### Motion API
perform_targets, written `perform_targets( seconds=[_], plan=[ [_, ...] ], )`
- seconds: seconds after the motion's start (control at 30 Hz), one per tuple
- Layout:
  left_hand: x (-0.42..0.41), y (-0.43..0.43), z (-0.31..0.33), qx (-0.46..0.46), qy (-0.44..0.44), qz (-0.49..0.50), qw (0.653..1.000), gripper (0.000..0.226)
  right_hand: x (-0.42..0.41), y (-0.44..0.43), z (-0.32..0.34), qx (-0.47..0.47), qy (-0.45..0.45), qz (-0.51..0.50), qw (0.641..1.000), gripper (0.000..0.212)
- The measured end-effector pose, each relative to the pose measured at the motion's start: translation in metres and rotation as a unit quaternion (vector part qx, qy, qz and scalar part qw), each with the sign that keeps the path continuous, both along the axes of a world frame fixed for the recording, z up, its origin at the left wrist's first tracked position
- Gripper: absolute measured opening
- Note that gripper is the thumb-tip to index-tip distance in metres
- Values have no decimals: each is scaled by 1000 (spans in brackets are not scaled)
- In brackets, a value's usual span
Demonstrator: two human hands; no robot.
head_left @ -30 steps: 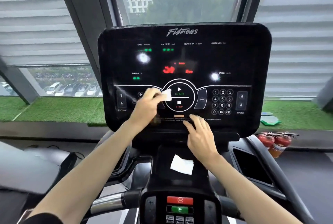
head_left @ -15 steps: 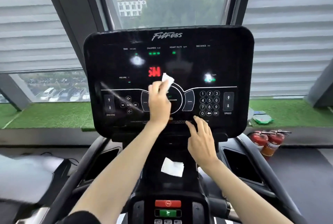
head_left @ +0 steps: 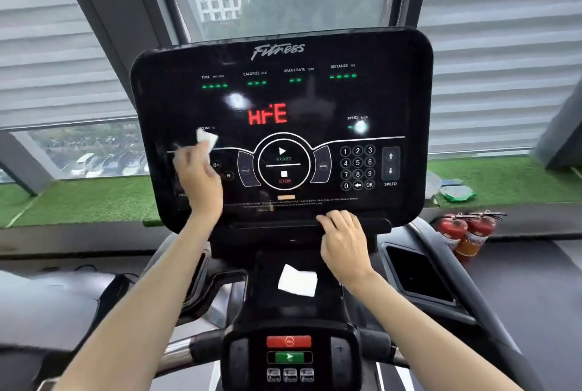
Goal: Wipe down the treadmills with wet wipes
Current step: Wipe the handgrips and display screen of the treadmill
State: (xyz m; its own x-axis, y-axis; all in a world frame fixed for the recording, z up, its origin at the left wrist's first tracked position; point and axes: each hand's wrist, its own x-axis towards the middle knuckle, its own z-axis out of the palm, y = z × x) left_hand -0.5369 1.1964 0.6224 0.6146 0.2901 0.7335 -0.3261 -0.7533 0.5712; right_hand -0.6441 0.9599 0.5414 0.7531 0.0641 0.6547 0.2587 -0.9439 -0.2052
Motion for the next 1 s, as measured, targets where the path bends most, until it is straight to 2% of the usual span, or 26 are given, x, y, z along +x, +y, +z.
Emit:
perform_targets(
  seconds=[0.03, 0.07, 0.1, 0.17, 0.23, 0.27, 0.3, 0.33, 0.4, 0.43, 0.5, 0.53, 0.57, 0.6, 0.63, 0.67, 0.7, 0.73, 0.77, 0.8, 0.87, 0.9, 0.93, 1.0],
  plan=[
    [0, -11, 4, -59, 12, 38, 997, 50, -1, 4, 1, -4, 1, 7, 1000, 40],
    [-3, -29, 5, -74, 15, 48, 996, 52, -1, 7, 1, -8, 2, 12, 1000, 39],
    [-6, -49, 2, -47, 10, 18, 999, 53, 0, 9, 2, -8, 4, 16, 1000, 38],
    [-21, -89, -9, 109, 3, -121, 987, 46, 1, 10, 4, -2, 5, 17, 1000, 36],
    [-37, -110, -25, 321, -2, -260, 911, 34, 4, 8, 6, 5, 2, 16, 1000, 33],
    [-40, -109, -30, 389, 7, -301, 871, 33, 5, 7, 7, 8, 1, 17, 1000, 33],
    [-39, -98, -32, 420, 19, -318, 850, 30, 5, 7, 8, 10, 2, 18, 1000, 33],
    [-37, -82, -31, 425, 23, -314, 848, 29, 5, 7, 9, 10, 3, 19, 1000, 34],
    [-29, -46, -30, 384, 13, -265, 884, 33, 4, 7, 10, 10, 4, 20, 1000, 36],
    [-25, -29, -27, 336, 4, -223, 915, 33, 4, 7, 10, 10, 2, 18, 1000, 36],
    [-20, -9, -21, 166, 21, -116, 979, 39, 5, 8, 10, 11, 4, 14, 1000, 36],
    [-23, -10, -20, 72, 46, -61, 994, 43, 5, 9, 10, 13, 6, 14, 1000, 36],
    [-25, -17, -20, 32, 62, -36, 997, 45, 6, 9, 10, 14, 9, 11, 1000, 36],
    [-30, -26, -23, 64, 59, -53, 995, 44, 7, 9, 10, 12, 12, 10, 1000, 35],
    [-33, -34, -30, 160, 37, -110, 980, 39, 8, 8, 11, 8, 14, 10, 1000, 34],
    [-38, -40, -38, 282, 4, -189, 941, 33, 8, 7, 12, 3, 17, 10, 1000, 32],
    [-39, -41, -40, 394, -33, -243, 886, 28, 8, 5, 13, -1, 20, 11, 1000, 28],
    [-33, -37, -37, 454, -64, -270, 846, 25, 7, 4, 15, -2, 22, 13, 1000, 25],
    [-26, -34, -30, 453, -80, -267, 847, 24, 7, 3, 16, -2, 25, 15, 1000, 24],
    [-20, -32, -20, 388, -72, -244, 886, 26, 7, 3, 17, 0, 28, 17, 999, 26],
    [-7, -30, 2, 181, -39, -135, 973, 40, 6, 3, 17, 4, 28, 21, 999, 34],
    [1, -32, 15, 87, -18, -80, 993, 46, 6, 3, 17, 2, 27, 23, 999, 36],
    [8, -37, 28, 20, -8, -41, 999, 50, 7, 3, 17, 0, 26, 25, 999, 36],
    [18, -58, 48, -39, -16, -21, 999, 53, 8, 1, 18, -6, 27, 27, 999, 31]
  ],
)
